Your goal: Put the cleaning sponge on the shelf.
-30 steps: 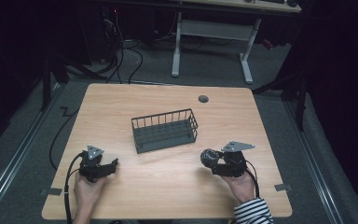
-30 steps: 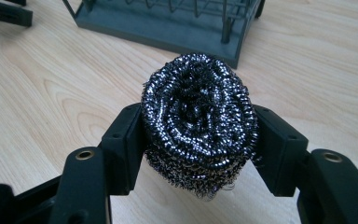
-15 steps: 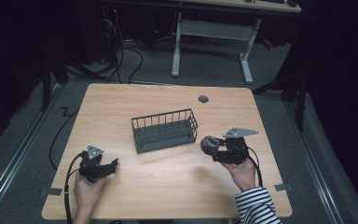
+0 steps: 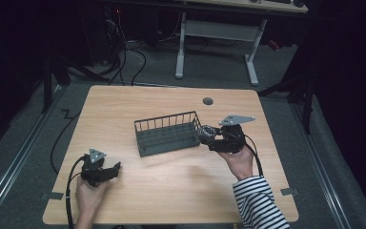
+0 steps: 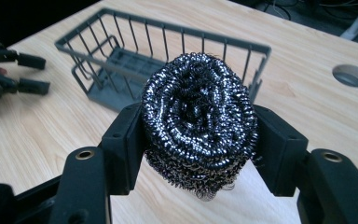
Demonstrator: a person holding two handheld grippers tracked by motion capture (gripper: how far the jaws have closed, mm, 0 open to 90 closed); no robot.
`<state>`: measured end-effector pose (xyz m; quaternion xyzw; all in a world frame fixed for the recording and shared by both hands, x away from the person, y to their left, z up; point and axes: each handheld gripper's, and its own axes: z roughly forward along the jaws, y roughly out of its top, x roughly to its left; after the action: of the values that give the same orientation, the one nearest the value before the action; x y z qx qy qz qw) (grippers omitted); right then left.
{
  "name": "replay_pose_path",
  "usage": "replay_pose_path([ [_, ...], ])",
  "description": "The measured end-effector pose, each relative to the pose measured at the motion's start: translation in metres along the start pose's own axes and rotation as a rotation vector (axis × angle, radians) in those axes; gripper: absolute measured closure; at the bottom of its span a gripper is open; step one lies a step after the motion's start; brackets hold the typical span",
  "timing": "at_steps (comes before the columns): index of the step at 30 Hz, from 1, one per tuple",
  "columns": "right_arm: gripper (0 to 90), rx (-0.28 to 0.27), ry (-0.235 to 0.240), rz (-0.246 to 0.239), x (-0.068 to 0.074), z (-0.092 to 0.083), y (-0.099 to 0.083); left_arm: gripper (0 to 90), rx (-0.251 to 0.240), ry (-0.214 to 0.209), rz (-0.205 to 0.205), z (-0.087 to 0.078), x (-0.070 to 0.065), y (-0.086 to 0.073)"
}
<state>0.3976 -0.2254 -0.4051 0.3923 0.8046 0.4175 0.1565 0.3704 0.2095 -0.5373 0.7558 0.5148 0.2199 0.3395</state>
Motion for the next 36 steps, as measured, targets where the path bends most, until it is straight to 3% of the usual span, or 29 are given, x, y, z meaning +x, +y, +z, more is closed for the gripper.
replay_pose_path([
  [24,40.6,0.079,0.035,0.016,0.000,0.059,0.048,25.4,0.000,-0.002,-0.001,0.000,0.000,0.000],
  [36,40.2,0.133,0.029,0.044,-0.003,0.089,0.054,25.4,0.000,-0.002,0.000,0.000,0.000,0.000],
])
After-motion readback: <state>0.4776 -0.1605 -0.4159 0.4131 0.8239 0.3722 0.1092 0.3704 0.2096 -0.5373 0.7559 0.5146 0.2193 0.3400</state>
